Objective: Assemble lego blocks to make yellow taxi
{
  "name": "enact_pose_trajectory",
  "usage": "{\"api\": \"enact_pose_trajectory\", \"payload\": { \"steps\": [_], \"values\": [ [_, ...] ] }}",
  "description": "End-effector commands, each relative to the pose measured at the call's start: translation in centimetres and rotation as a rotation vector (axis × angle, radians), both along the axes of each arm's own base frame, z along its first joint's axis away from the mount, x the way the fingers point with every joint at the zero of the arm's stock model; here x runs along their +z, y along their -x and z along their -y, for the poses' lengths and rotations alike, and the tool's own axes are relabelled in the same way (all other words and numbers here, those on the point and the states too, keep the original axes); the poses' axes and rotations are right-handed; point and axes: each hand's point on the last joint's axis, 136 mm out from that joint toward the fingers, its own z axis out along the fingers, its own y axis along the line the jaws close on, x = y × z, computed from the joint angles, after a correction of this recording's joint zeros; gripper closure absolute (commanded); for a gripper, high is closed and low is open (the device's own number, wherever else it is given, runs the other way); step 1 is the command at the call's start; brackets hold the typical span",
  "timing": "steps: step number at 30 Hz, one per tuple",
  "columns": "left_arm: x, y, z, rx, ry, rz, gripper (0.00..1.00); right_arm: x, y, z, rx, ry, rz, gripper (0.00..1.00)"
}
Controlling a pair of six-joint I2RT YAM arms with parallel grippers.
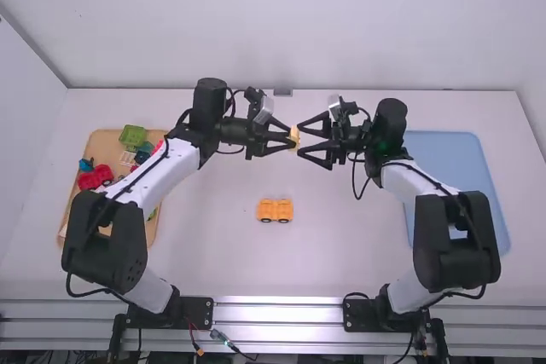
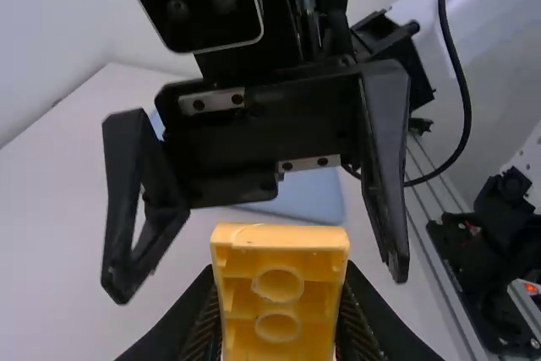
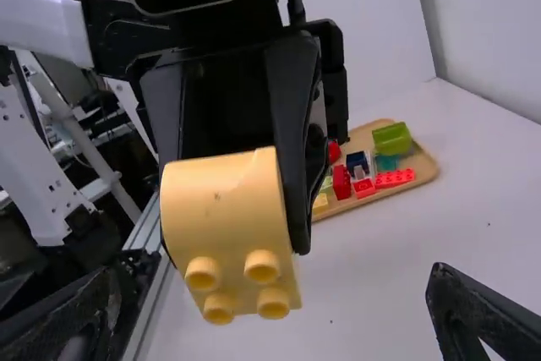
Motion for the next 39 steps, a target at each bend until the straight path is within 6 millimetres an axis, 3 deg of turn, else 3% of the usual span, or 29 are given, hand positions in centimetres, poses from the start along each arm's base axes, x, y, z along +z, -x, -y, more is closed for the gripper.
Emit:
{"api": "enact_pose_trajectory", "payload": {
  "steps": [1, 10, 23, 39],
  "values": [
    [0.3, 0.1, 0.1, -0.016, 0.015, -0.052, 0.98, 0.6, -0.2, -0.4, 0.021, -0.004, 0.029, 0.09],
    [0.4, 0.2, 0.4, -0.014, 0.018, -0.096, 0.98, 0.7, 0.5, -1.0, 0.052, -0.008, 0.065, 0.17],
    [0.2, 0.0, 0.6, -0.002, 0.008, -0.099, 0.98, 0.7, 0.7, -1.2, 0.067, -0.01, 0.077, 0.44],
    [0.2, 0.2, 0.8, -0.008, 0.008, -0.1, 0.98, 0.7, 1.2, -1.8, 0.087, -0.01, 0.078, 0.6]
  ]
}}
